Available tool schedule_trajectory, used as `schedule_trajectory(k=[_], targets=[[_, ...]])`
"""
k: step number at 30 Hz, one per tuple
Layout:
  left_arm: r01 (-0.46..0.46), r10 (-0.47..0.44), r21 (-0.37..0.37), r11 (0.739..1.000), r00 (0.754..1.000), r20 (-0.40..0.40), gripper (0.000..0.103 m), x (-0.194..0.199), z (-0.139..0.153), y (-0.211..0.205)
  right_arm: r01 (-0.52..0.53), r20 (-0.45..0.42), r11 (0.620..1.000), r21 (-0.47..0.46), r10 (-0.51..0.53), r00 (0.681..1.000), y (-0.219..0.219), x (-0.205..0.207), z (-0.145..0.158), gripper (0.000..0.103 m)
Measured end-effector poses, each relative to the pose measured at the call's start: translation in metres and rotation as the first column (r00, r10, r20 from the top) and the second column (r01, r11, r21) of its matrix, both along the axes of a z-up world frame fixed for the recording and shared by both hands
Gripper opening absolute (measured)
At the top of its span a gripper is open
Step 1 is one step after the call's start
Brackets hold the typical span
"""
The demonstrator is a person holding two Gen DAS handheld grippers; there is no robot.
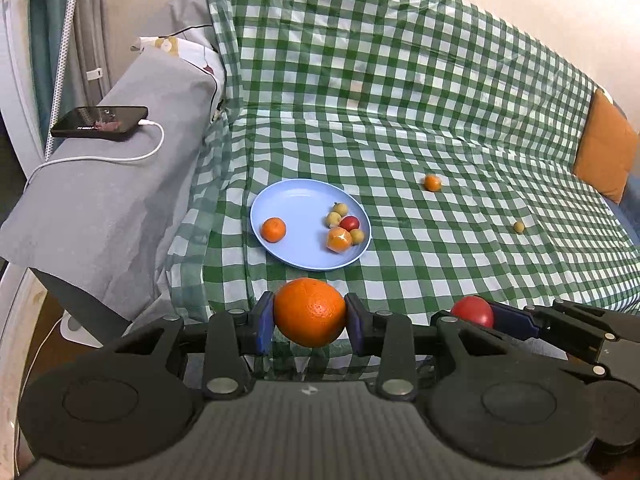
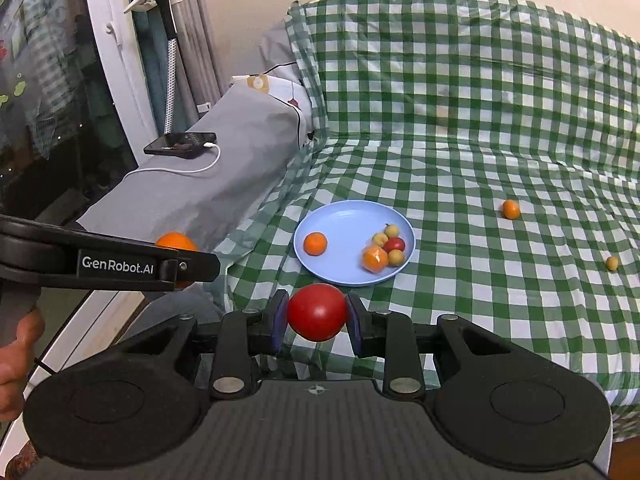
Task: Organize fruits
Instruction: 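Carry the red tomato and the orange toward the blue plate with both grippers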
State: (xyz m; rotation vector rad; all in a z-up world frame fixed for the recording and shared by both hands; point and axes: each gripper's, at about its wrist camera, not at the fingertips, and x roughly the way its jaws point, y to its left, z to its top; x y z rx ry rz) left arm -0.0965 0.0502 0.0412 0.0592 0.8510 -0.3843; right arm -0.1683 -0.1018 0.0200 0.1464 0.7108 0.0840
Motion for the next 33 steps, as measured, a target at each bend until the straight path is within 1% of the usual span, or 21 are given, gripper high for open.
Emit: schedule_trajectory(k=[12, 19, 33], targets=[[0.0, 0.0, -0.002, 1.0, 1.0, -0.003, 0.04, 0.007, 0.0, 0.001, 0.019, -0.016, 1.0, -0.01, -0.019, 1.0, -0.004, 0.004, 0.002, 0.032], [0.001, -0.001, 0.006, 1.0, 1.0, -0.013, 0.041, 0.015, -0.004, -0.003, 0.026, -0.038, 1.0, 0.006, -0.026, 0.999, -0.008, 0.009, -0.005, 0.032], [-0.011, 0.012, 0.023, 1.0, 0.998, -0.059, 0.04, 0.049, -0.019, -0.011, 0.03, -0.085, 0.999, 0.034, -0.027, 0.996, -0.016, 0.038, -0.019, 0.032]])
